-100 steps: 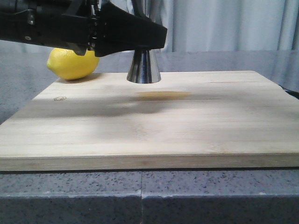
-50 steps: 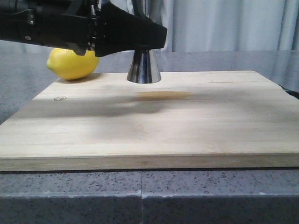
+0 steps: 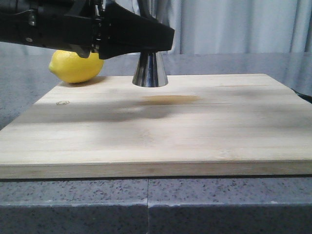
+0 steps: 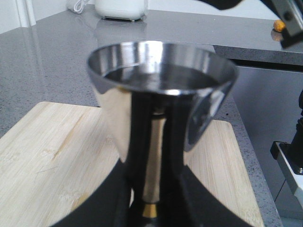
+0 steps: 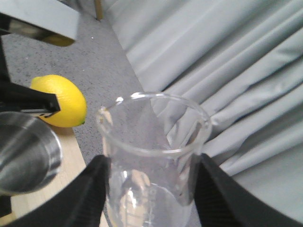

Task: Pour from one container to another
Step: 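Tilt the beaker upright and lower it with the right gripper, then lower the glass beaker onto the board's far corner with the right gripper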

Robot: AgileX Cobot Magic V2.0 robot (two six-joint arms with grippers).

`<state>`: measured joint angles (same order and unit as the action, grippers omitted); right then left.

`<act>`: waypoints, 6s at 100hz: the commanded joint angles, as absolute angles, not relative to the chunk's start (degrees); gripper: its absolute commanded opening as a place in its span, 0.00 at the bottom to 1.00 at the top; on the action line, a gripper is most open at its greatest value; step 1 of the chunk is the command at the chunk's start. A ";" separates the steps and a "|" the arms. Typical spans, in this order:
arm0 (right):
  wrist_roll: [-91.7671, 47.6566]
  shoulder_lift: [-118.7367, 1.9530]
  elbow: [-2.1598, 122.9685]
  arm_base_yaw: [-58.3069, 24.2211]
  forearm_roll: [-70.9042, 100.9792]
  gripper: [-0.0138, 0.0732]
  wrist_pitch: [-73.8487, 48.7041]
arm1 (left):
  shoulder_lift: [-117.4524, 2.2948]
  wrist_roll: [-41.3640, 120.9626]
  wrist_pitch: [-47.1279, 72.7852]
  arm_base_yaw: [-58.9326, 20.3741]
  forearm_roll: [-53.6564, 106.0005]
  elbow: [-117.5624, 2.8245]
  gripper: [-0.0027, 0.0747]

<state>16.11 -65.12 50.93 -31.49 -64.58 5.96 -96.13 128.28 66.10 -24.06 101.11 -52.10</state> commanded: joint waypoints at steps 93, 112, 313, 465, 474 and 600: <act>16.63 -69.86 44.68 -10.30 -31.70 0.43 27.20 | -93.56 127.59 72.65 -24.61 106.10 -53.62 0.01; 16.63 -71.19 41.18 -6.96 -29.96 0.43 31.13 | -93.56 127.59 72.65 -24.61 106.10 -53.62 0.01; 15.51 -86.95 35.26 -3.13 -30.41 0.43 48.19 | -93.56 127.59 72.65 -24.61 106.10 -53.62 0.01; 11.01 -89.13 33.24 -3.02 -30.52 0.43 49.73 | -93.56 127.59 72.65 -24.61 106.10 -53.62 0.01; 11.01 -89.13 33.24 -3.02 -30.52 0.43 49.73 | -93.56 127.59 72.65 -24.61 106.10 -53.62 0.01; 10.91 -89.13 33.24 -3.02 -30.60 0.43 49.40 | -93.56 127.59 72.65 -24.61 106.10 -53.62 0.01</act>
<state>11.62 -90.82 32.47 -3.24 -30.97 45.35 -96.13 128.19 66.10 -24.06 101.11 -52.10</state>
